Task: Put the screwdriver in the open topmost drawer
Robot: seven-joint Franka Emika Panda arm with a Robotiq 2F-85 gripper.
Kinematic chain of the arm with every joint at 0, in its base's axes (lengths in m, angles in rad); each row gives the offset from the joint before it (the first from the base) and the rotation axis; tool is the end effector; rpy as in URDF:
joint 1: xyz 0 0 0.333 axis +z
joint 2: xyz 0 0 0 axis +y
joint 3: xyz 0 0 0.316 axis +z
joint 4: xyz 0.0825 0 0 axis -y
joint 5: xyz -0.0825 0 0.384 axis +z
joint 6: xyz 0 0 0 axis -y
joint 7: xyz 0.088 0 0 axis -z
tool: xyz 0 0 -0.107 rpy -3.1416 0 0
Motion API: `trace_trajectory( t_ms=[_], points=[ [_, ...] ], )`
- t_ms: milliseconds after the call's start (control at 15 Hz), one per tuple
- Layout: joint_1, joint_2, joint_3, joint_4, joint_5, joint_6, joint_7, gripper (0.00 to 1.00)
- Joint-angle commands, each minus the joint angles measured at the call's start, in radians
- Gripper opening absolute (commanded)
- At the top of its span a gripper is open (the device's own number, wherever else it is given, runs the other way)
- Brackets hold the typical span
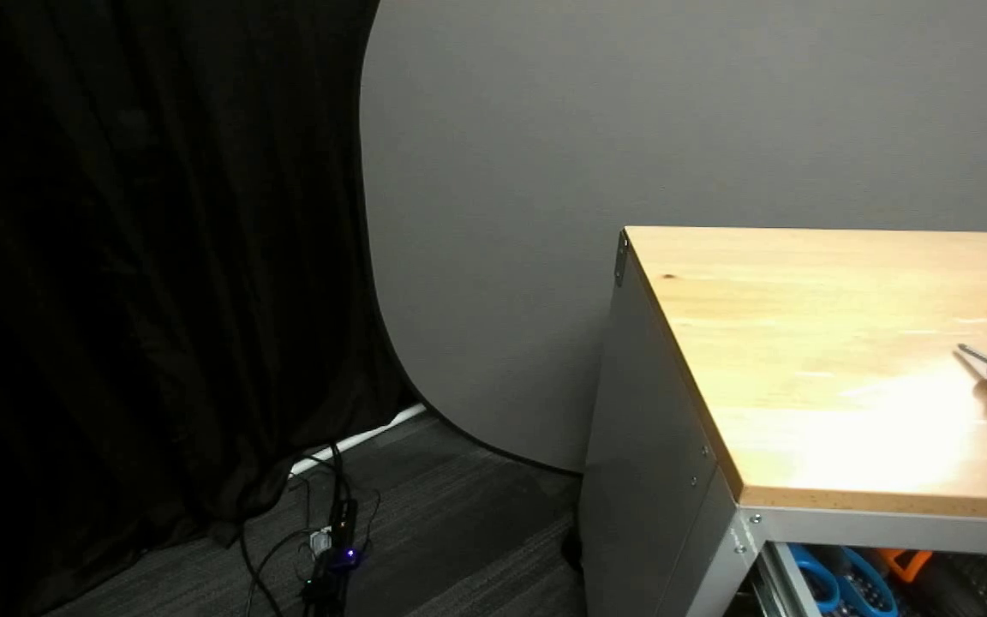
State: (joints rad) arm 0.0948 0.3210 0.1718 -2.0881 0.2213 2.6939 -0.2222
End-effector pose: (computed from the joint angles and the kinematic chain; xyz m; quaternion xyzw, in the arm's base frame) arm 0.5914 0.1504 0.3003 -0.9760 -0.1407 -0.1391 0.0907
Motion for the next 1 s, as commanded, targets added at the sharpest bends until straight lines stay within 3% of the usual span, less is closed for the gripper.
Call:
trace_trajectory(
  t_ms=[0,200,267,333,800,933],
  points=[
    [-0.022,0.064,0.038,0.024,0.003,0.133,-0.029,1.00],
    [-0.017,0.098,0.050,0.014,-0.027,0.224,-0.015,1.00],
    [-0.009,0.106,0.046,0.008,-0.049,0.252,-0.005,0.75],
    [-0.003,0.115,0.042,0.006,-0.070,0.281,0.002,0.74],
    [0.065,0.114,-0.074,0.003,-0.245,0.408,0.096,0.20],
    [0.082,0.122,-0.108,0.009,-0.270,0.430,0.121,0.22]
  ],
)
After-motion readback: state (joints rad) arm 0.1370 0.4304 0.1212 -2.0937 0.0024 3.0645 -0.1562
